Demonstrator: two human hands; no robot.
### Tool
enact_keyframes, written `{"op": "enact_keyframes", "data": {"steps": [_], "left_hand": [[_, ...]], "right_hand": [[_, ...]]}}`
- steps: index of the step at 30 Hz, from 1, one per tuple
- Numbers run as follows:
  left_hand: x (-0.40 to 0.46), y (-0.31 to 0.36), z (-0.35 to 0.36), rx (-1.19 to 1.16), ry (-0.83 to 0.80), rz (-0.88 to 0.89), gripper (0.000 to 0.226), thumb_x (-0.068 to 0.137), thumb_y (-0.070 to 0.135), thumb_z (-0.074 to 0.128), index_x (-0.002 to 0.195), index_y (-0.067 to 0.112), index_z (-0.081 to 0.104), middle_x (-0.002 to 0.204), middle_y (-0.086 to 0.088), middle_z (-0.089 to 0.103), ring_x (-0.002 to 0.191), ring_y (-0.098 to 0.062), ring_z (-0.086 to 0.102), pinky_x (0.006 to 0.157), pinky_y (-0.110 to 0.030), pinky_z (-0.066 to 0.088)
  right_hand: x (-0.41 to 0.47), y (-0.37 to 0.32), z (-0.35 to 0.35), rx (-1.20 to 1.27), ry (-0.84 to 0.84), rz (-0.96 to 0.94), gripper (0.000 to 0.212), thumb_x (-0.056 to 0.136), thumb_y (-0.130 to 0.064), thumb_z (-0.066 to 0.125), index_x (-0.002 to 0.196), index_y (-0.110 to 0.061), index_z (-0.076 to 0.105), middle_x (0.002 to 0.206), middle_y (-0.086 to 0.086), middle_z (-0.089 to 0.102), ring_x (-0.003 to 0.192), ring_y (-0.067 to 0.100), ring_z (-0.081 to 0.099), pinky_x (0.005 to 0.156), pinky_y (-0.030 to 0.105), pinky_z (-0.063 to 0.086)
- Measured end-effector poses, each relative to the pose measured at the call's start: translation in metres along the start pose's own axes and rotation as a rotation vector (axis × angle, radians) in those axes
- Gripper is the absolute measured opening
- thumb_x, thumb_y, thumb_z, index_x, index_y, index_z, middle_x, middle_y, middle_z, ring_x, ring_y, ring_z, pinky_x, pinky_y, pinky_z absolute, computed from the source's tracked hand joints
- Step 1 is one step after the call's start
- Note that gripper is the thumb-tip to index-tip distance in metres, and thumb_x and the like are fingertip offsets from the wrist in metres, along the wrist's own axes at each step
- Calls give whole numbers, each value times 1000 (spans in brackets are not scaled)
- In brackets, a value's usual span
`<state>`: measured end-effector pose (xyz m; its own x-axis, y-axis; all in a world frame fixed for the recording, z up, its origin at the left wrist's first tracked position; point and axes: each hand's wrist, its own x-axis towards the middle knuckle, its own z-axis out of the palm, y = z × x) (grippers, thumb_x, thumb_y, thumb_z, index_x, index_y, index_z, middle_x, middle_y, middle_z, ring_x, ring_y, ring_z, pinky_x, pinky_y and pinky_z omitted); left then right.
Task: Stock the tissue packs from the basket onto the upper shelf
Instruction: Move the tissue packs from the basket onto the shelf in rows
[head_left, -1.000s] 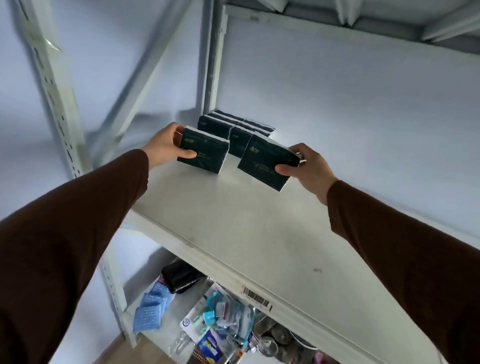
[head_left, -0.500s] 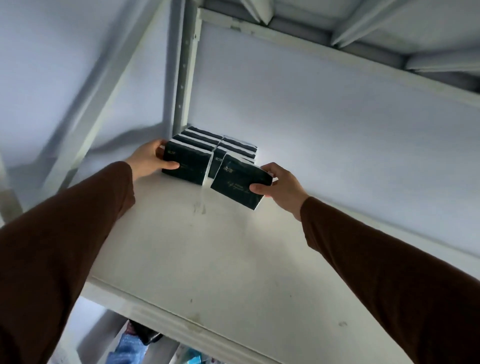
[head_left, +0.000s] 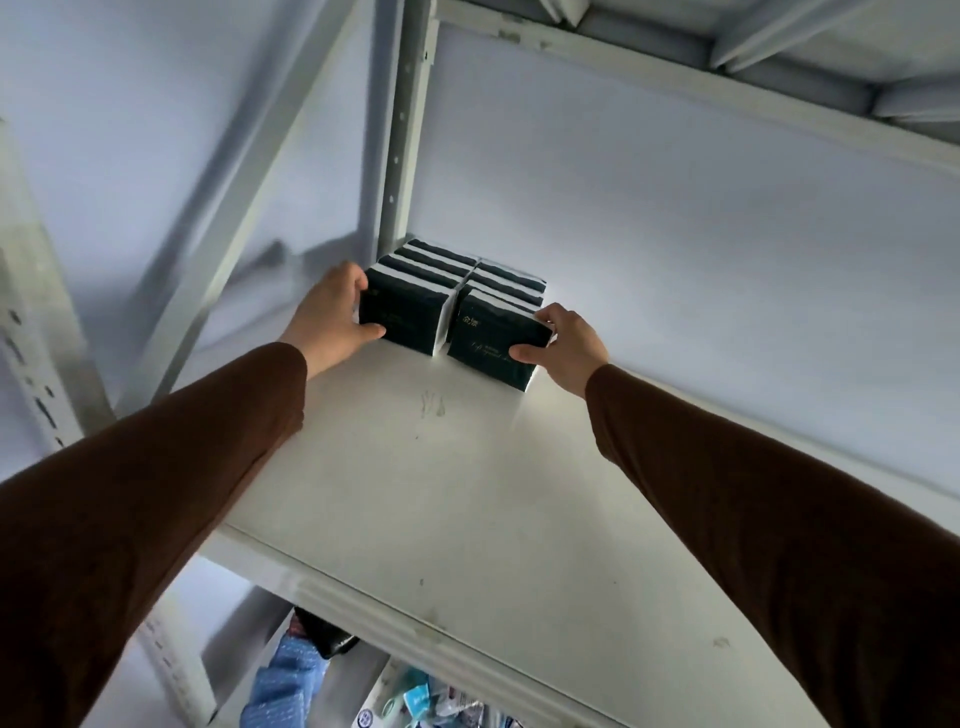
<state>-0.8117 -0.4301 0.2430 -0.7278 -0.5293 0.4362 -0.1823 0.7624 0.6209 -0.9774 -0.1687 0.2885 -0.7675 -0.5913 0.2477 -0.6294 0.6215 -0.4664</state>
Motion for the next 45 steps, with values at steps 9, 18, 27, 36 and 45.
{"op": "enact_keyframes", "data": {"steps": [9,18,27,36,45], "left_hand": [[-57,24,6,192,-176,103,36,86,34,72,114,23,52,110,7,56,101,-13,52,87,-30,47],[-82,64,22,265,-250,145,42,89,37,69,124,21,53,124,2,58,112,-15,53,96,-35,49],[-143,177,65,366,-291,330,43,89,38,66,127,20,57,130,0,58,121,-22,48,98,-40,44],[-288,367,151,179,-322,556,38,86,33,70,121,19,62,121,1,62,114,-23,53,94,-39,46],[-416,512,210,-58,-346,936,23,92,26,65,112,15,64,110,1,62,105,-22,53,90,-34,43]], "right_hand": [[-2,-21,26,-40,113,13,58,77,-39,78,116,-15,43,116,6,48,92,26,56,77,34,45],[-32,-10,16,76,89,-28,75,75,-31,80,136,-18,37,134,4,32,100,25,55,88,32,47],[-170,78,-80,-52,42,-142,43,87,-39,65,125,-22,55,126,-2,52,121,19,39,90,27,35],[-371,212,-204,-59,130,-119,33,85,-36,68,116,-25,61,112,-4,60,106,19,46,87,30,39],[-563,307,-289,-45,393,41,18,87,-28,66,104,-24,66,90,-10,57,82,8,45,73,9,34]]}}
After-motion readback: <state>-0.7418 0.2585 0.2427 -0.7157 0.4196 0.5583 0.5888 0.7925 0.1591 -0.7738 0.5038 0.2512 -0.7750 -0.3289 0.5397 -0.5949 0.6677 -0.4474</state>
